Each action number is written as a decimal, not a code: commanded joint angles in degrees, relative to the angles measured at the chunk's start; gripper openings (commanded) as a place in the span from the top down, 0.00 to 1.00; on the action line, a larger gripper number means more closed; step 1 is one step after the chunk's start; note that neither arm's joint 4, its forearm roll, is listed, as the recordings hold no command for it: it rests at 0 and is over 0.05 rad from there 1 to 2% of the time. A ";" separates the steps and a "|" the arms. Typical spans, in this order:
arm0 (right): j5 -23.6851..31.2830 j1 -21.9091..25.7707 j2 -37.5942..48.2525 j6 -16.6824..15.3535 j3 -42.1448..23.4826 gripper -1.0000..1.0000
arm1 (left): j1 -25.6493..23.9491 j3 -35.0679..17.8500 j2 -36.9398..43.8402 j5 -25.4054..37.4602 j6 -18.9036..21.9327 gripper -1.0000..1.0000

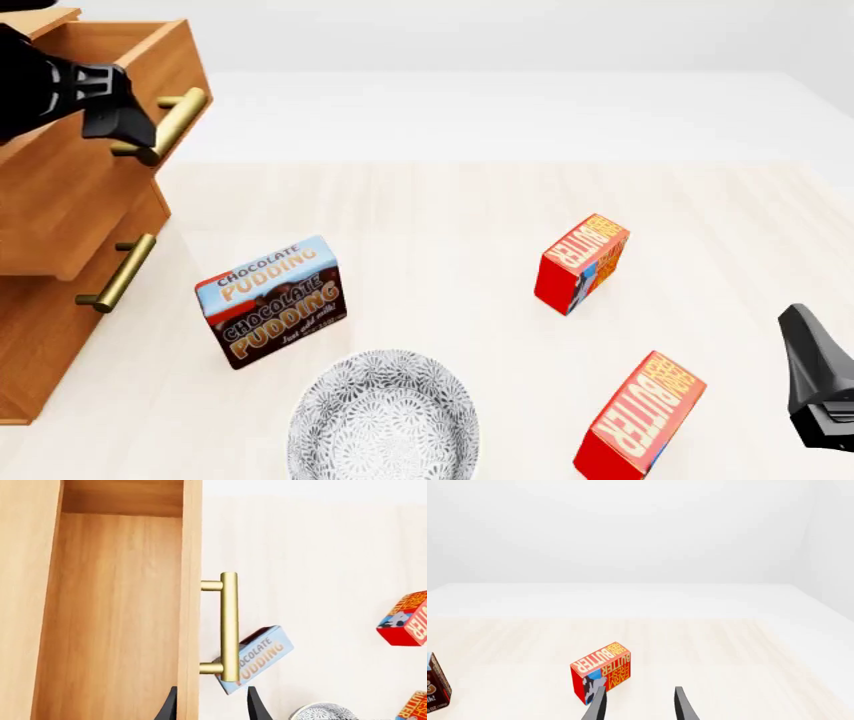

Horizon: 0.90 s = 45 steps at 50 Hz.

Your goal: Put the butter at the front in the top drawer of the cabinet and close it.

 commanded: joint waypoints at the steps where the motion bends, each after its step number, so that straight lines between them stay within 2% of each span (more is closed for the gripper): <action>1: -0.06 -0.01 0.01 0.05 0.07 0.00 | -1.49 -1.35 1.16 0.04 0.43 0.00; 24: -0.07 0.00 0.00 0.06 0.08 0.00 | -4.83 -0.63 1.77 -0.63 0.43 0.00; 45: -0.07 0.01 0.00 0.04 0.07 0.00 | -10.67 -0.88 2.02 -1.66 -0.73 0.00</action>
